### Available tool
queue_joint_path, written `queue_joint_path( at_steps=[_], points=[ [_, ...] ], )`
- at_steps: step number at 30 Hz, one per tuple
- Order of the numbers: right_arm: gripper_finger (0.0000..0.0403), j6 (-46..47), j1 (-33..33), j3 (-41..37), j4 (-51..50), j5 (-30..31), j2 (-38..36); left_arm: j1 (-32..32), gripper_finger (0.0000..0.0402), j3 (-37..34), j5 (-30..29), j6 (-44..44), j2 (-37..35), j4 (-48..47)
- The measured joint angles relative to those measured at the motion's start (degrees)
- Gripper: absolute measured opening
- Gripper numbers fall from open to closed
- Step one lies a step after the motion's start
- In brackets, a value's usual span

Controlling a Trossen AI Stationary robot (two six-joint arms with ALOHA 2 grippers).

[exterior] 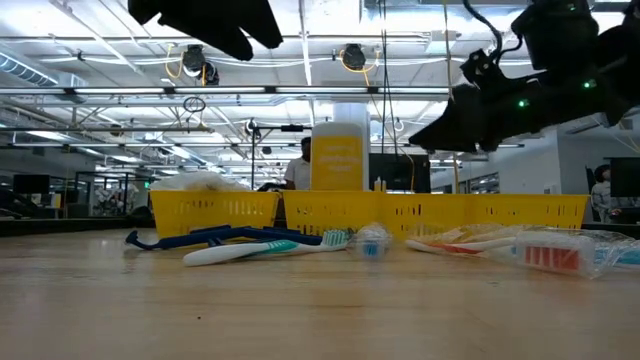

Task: Pick & Place Travel size toiletries
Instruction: Put the blue razor into the middle right yellow bin

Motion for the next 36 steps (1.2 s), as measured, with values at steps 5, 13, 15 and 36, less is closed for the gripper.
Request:
queue_joint_path(
  at_steps=[5,13,15,36],
  points=[
    [0.0251,0.3,1.1,0.0,5.8,-7.9,0.0,1.0,0.0203,0.0,1.5,-0.2,0.0,0.0],
    [0.0263,4.8,1.4,0.0,15.6,-32.7,0.0,0.9,0.0202,0.0,3.7,-0.2,0.0,0.0],
    [0.0258,6.4,1.4,0.0,16.6,-34.5,0.0,0.9,0.0202,0.0,6.2,-0.2,0.0,0.0],
    [0.0246,7.9,2.1,0.0,16.8,-35.9,0.0,3.1,0.0202,-24.3,23.4,-10.8,0.1,9.7]
  ],
)
